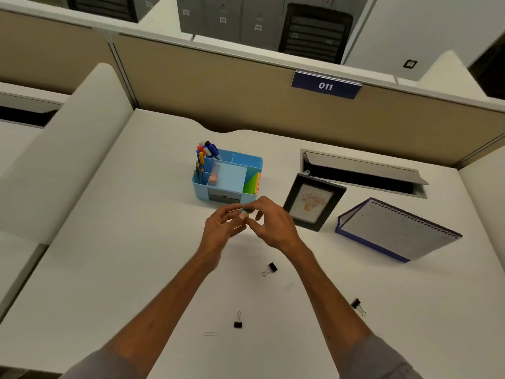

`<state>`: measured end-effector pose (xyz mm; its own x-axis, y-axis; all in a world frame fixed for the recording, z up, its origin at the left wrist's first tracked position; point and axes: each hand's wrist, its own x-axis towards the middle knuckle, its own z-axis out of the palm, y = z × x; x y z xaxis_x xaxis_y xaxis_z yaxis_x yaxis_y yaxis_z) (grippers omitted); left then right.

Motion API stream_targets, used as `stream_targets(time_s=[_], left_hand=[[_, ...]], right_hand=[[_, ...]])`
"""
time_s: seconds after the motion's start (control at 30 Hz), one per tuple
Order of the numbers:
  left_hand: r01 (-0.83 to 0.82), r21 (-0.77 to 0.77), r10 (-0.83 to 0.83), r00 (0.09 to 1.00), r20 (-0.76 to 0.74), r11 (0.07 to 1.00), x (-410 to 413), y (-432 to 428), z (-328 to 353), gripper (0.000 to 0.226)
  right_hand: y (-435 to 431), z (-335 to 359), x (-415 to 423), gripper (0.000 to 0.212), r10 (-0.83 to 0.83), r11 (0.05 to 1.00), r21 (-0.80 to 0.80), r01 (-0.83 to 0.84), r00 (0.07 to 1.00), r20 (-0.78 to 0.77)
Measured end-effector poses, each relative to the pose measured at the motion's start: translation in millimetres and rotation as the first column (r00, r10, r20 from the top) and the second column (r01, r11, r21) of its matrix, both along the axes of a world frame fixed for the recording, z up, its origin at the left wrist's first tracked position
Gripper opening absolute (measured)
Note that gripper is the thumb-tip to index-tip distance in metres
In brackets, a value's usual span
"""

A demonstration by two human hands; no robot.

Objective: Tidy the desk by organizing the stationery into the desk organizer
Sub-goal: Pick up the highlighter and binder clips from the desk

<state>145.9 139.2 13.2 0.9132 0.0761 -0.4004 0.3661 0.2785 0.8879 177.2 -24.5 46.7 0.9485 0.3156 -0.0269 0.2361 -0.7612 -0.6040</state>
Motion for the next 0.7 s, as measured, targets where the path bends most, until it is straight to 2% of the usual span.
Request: stream_targets(time_s=[0.17,0.27,0.5,0.7], left_hand=[[-0.063,-0.003,0.062,0.996,-0.061,0.998,6.4,28.7,5.9,0.034],[-0.048,-0.004,0.047,0.990,-0.131,0.999,4.5,45.5,-0.4,0.030],[0.052,0.004,-0.049,0.971,-0.233,0.999,4.1,76.0,-10.6,0.032],[0.229,0.023,-0.219,0.951,-0.219,0.973,8.2,80.3,-9.0,0.035]], right_hand=[[36.7,8.9,39.7,0.035,-0.112,0.991,0.081,0.110,0.993,0.032],[59.8,10.0,73.1,0.034,-0.154,0.988,0.028,0.154,0.988,0.025],[89.1,3.5,113.6,0.030,-0.189,0.973,-0.132,0.189,0.982,0.012],[90.3,-12.6,112.3,0.035,-0.181,0.971,-0.148,0.185,0.983,0.040]])
